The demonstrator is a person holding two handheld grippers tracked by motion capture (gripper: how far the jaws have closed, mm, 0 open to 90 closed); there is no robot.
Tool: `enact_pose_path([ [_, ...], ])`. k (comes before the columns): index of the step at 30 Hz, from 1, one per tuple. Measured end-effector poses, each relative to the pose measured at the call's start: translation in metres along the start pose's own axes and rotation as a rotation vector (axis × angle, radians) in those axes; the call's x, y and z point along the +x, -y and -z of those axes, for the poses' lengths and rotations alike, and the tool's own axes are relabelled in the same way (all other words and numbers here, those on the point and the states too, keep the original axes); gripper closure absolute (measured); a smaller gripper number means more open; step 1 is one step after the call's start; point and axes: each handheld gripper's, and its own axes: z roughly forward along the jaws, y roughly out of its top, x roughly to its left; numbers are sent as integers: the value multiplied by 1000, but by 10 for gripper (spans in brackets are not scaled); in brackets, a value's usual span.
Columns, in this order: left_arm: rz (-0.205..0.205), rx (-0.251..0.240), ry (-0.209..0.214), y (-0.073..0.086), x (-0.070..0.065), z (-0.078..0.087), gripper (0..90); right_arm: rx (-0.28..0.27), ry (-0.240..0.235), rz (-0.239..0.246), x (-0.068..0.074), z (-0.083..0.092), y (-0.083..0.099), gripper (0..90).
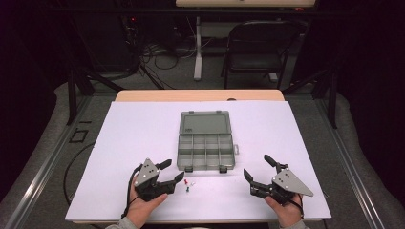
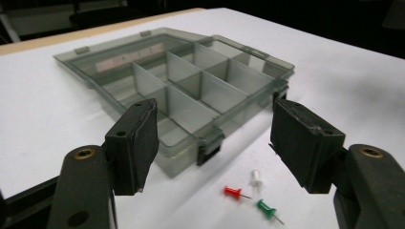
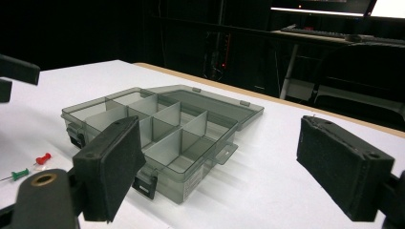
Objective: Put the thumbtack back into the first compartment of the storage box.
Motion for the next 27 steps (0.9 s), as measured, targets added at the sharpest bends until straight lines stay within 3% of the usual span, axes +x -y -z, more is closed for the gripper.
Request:
enact_pose_path([
  [5, -17, 56, 36, 6, -10, -11, 372, 4, -3, 2, 0, 0, 0, 151],
  [9, -27, 91, 33, 9, -10, -13, 387, 8, -10, 3, 0, 0, 0, 151],
  [17, 53, 202, 44, 14, -6, -18, 442, 18, -17, -5, -2, -2, 2, 151],
  [23, 64, 290, 58, 18, -13, -24, 533, 20, -21, -2, -2, -2, 2, 152],
  [27, 72, 319, 63, 18, -16, -24, 573, 28, -27, -13, -3, -3, 3, 152],
])
